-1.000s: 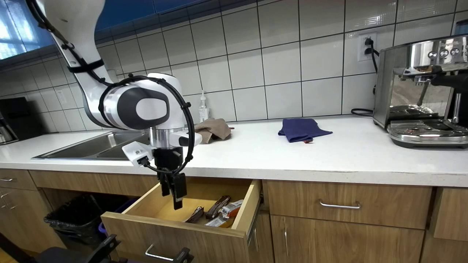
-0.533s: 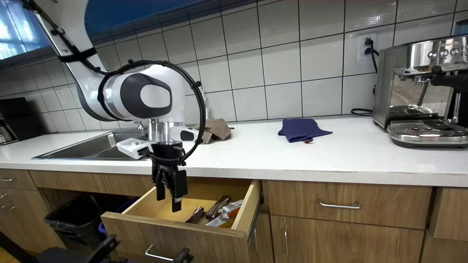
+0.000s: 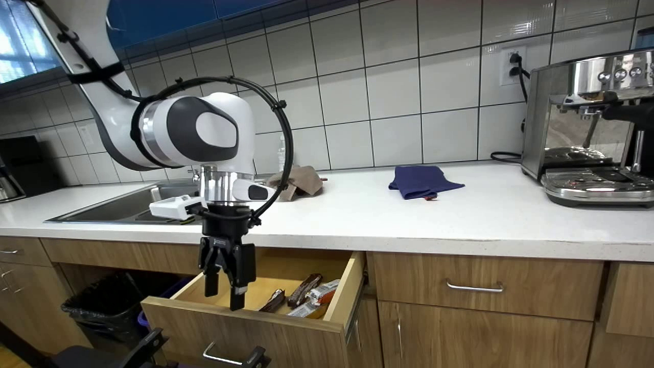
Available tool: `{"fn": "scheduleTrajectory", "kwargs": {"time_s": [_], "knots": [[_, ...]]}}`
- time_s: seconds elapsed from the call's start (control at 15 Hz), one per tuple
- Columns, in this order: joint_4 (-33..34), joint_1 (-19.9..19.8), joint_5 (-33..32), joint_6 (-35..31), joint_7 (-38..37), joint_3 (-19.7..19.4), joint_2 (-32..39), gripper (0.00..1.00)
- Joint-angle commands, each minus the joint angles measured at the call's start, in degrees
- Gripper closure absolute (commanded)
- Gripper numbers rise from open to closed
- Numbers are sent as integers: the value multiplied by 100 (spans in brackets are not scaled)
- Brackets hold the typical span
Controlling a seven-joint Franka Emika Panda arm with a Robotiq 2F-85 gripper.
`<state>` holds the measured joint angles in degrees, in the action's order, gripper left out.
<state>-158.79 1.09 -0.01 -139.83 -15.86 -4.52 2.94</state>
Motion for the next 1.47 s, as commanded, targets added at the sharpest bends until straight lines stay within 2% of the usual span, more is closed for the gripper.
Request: {"fn": "scheduleTrajectory", "kwargs": {"time_s": [0.0, 0.6, 1.07, 1.4], "knots": [[-3, -141, -256, 380, 95, 20, -107, 0], [-8, -174, -557, 597, 99, 4, 157, 0], [132, -152, -700, 454, 76, -40, 658, 0], [403, -129, -736, 8, 68, -122, 1162, 0]]}}
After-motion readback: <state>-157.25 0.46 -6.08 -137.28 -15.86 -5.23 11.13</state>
